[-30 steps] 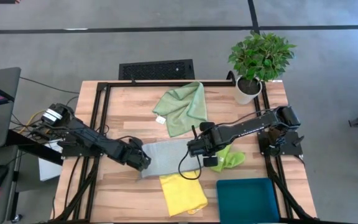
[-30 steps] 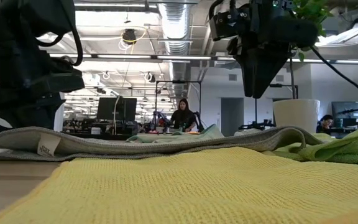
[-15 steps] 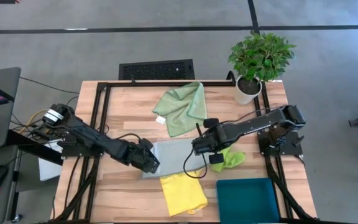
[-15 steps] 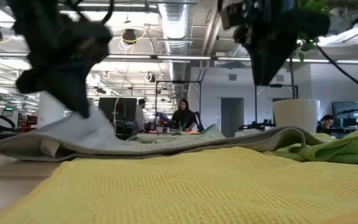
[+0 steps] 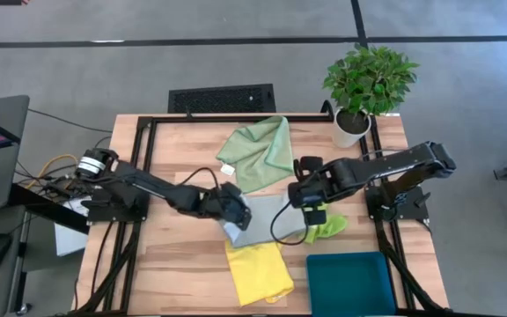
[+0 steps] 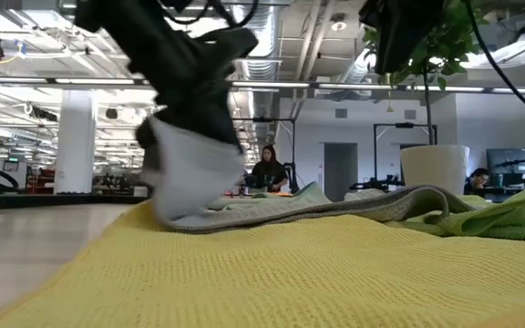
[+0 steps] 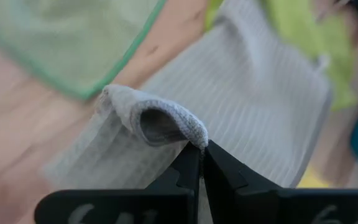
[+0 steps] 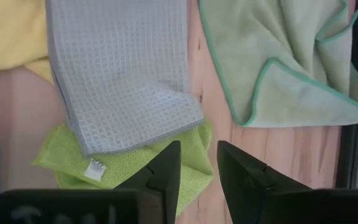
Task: Fold microfiber towels
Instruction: Fold the gray towel
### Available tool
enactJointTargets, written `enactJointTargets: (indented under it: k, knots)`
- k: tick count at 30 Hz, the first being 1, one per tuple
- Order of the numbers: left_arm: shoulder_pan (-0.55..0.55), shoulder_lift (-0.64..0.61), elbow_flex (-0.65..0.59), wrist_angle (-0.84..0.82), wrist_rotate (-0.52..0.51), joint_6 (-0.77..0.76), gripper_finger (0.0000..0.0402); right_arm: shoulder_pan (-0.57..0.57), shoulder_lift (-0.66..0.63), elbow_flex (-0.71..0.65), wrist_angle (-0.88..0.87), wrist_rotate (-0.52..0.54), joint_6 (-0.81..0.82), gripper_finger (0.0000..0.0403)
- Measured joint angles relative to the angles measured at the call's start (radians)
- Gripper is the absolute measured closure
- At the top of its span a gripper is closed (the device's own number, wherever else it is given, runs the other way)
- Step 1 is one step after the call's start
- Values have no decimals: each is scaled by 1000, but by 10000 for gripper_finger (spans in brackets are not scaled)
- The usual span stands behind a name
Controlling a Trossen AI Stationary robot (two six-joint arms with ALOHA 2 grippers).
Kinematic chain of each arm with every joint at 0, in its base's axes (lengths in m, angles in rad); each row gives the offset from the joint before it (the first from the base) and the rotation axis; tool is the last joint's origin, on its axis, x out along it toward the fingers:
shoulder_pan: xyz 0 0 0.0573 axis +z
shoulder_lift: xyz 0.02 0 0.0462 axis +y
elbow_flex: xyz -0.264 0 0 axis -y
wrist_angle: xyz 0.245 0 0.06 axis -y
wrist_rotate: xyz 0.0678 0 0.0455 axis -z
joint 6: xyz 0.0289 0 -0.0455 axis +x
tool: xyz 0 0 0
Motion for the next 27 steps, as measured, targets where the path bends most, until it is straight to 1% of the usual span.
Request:
enactJointTargets:
  k: [4,11,15,17,19,20,24,27]
  knots:
    - [29,42,2,179,2,34,400,0,-10,0,-9,0,-1,276]
    - [63,133,7,378,16,41,400,0,-13,-1,-48,0,-1,275]
    - [82,204,61,386,37,42,401,0,-13,-1,-48,0,-7,275]
    - [88,216,86,374,61,73,401,0,-13,-1,-46,0,-8,275]
    - [95,247,141,397,98,108,401,0,-13,-1,-46,0,-7,274]
    - [98,247,153,374,109,127,401,0,-13,-1,-46,0,-8,274]
    - [106,253,237,340,105,203,401,2,-13,-1,-54,0,0,276]
    - [111,267,291,284,98,249,401,2,-13,-1,-60,0,0,275]
